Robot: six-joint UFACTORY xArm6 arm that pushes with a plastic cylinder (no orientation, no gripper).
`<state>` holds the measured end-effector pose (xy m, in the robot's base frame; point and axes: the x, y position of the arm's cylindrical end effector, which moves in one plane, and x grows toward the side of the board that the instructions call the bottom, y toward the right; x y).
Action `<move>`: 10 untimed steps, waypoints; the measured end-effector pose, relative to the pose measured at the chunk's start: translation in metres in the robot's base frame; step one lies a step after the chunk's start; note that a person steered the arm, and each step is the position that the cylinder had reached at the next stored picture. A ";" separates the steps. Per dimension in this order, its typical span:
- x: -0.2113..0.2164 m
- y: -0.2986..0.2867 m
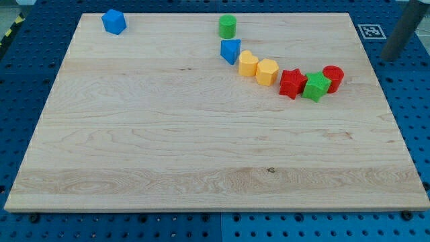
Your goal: Move the red circle to the top right corner of the board
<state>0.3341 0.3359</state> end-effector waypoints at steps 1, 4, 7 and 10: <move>0.000 0.000; 0.101 -0.038; 0.078 -0.119; 0.076 -0.147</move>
<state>0.4103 0.1884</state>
